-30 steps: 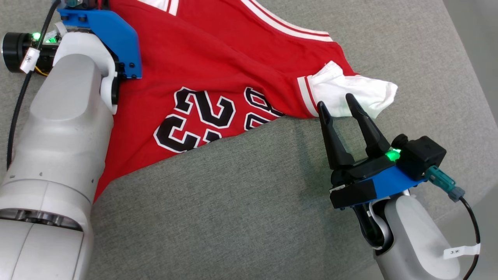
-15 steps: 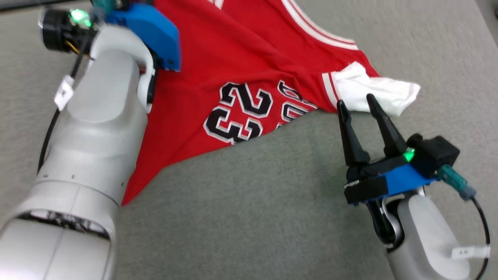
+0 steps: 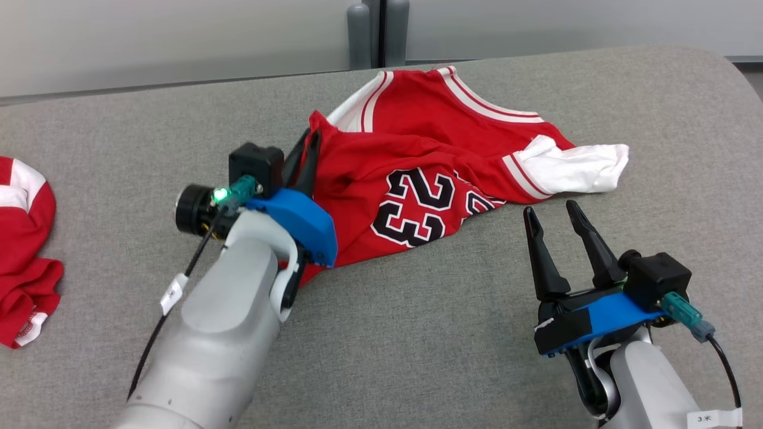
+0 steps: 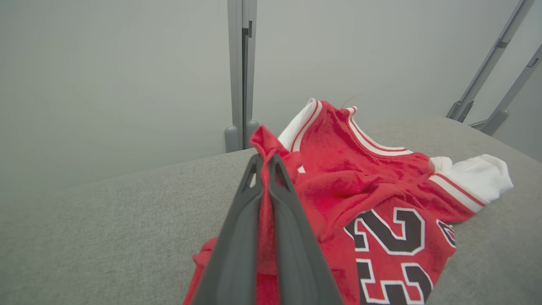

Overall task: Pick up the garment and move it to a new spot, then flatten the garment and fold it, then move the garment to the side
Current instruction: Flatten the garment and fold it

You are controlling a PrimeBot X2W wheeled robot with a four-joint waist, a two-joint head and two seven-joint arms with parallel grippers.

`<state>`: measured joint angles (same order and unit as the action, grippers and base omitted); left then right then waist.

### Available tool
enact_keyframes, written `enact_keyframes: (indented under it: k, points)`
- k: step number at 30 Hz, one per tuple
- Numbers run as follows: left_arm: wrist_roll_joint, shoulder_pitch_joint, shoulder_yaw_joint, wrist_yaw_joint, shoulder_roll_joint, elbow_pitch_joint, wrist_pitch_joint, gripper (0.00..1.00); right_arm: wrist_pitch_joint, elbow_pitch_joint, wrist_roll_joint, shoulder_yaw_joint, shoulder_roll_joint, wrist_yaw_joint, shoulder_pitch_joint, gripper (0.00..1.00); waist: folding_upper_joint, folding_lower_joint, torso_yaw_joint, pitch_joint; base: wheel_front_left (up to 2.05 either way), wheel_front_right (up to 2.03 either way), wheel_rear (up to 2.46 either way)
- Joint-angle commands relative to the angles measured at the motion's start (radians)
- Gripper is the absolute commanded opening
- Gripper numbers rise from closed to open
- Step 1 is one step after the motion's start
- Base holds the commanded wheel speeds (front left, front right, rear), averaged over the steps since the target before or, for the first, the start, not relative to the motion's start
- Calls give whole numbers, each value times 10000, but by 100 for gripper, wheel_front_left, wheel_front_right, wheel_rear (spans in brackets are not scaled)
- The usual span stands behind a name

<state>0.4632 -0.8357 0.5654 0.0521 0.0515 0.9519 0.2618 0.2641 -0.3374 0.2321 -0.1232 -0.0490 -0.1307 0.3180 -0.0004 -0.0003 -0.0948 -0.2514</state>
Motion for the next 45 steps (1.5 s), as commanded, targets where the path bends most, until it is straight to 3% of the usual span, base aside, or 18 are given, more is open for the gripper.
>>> enact_keyframes:
  k: [1, 2, 3, 5, 6, 14, 20, 31, 33, 34, 37, 38, 45]
  points:
    - [203, 416, 146, -106, -10, -74, 44, 2, 4, -51, 91, -24, -35, -1, -167, 100, 4, 3, -111, 180, 0, 0, 0]
    - [356, 646, 220, -169, -9, -147, 44, 5, 4, -74, 105, -25, -34, -1, -226, 100, 4, 3, -150, 282, 0, 0, 0]
    - [541, 873, 269, -251, -8, -224, 44, 14, 4, -97, 128, -2, -34, -1, -274, 100, 4, 3, -186, 366, 0, 0, 0]
    - [761, 1289, 322, -454, -10, -454, 46, 62, 3, -144, 151, 77, -35, -1, -417, 100, 4, 3, -240, 548, 0, 0, 0]
    - [893, 1569, 345, -521, -18, -571, 46, 98, 3, -165, 159, 139, -35, -1, -490, 100, 4, 3, -256, 623, 0, 0, 0]
    - [1544, 3327, 617, -895, -10, -1228, 47, 100, 3, -275, 73, 433, -31, -1, -1014, 100, 4, 3, -184, 1085, 0, 0, 0]
    - [1287, 3732, 366, -1192, -9, -1763, 47, 100, 3, -247, 145, 439, -32, -2, -1001, 100, 4, 3, -152, 1129, 0, 0, 0]
    - [893, 3931, 568, -1084, -6, -2096, 48, 100, 3, -230, 181, 389, -32, -1, -899, 100, 4, 3, -400, 1006, 0, 0, 0]
    - [969, 3880, 725, -1080, -4, -1946, 48, 49, 3, -229, 190, 361, -30, -1, -874, 100, 4, 3, -456, 966, 0, 0, 0]
    - [1061, 3844, 740, -1104, -6, -1887, 46, 33, 3, -231, 199, 357, -33, -1, -862, 100, 4, 3, -486, 947, 0, 0, 0]
    - [1178, 3726, 651, -1248, -5, -1743, 46, 11, 3, -229, 209, 323, -32, -1, -815, 100, 4, 3, -562, 904, 0, 0, 0]
    - [1170, 3692, 588, -1318, -8, -1712, 46, 0, 3, -221, 203, 325, -32, -1, -818, 100, 4, 3, -575, 895, 0, 0, 0]
    - [1100, 4066, 11, -1327, -5, -1821, 47, 0, 3, -193, 165, 581, -29, -2, -1011, 100, 4, 3, -353, 994, 0, 0, 0]
